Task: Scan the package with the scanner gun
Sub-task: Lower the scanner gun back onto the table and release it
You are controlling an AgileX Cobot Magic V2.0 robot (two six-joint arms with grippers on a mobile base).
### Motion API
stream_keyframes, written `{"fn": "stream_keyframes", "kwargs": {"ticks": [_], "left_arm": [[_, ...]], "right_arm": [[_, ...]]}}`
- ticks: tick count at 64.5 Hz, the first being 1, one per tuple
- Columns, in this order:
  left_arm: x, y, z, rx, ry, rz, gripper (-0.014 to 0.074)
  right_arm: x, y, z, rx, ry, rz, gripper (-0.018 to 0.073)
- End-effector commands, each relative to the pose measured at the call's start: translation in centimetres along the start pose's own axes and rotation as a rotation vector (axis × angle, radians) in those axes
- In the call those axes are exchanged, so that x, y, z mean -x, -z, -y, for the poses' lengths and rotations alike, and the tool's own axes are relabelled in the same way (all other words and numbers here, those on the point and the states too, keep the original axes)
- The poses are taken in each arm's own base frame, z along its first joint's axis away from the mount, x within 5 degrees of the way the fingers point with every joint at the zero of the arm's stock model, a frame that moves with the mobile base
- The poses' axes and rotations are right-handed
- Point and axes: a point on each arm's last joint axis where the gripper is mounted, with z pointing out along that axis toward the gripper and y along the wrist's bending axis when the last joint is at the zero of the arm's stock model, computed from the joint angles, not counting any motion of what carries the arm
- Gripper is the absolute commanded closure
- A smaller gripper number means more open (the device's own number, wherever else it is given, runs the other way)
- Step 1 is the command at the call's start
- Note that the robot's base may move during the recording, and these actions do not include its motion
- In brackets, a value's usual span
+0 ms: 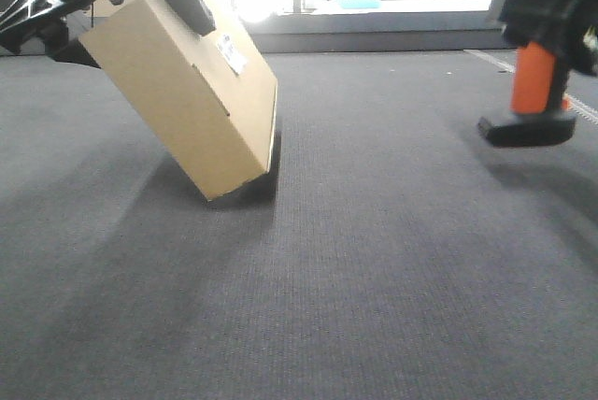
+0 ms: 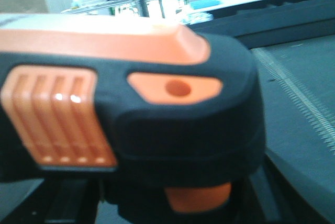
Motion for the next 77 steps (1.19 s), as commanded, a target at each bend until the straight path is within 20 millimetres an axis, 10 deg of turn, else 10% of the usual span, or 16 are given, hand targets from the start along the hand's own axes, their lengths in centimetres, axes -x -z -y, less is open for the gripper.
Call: {"fn": "stream_keyframes", "kwargs": {"ticks": [1,35,57,77], "left_arm": [[0.3,0.2,0.4,-0.018,0.007,0.029,0.0634],[0.3,0.2,0.4,-0.018,0.007,0.029,0.0634],[0.3,0.2,0.4,-0.018,0.007,0.029,0.0634],[0.3,0.2,0.4,-0.018,0.007,0.029,0.0634]], "right_arm": [[0.3,-0.3,-0.3,0.053,-0.02,0.116,0.0442],[-1.1,-0.6,0.0,0.042,-0.022,0.07,0.0433],[-1.1,-0.6,0.0,0.042,-0.022,0.07,0.0117],[-1.4,0.4,0.3,0.036,-0.018,0.046,0.0057]]}}
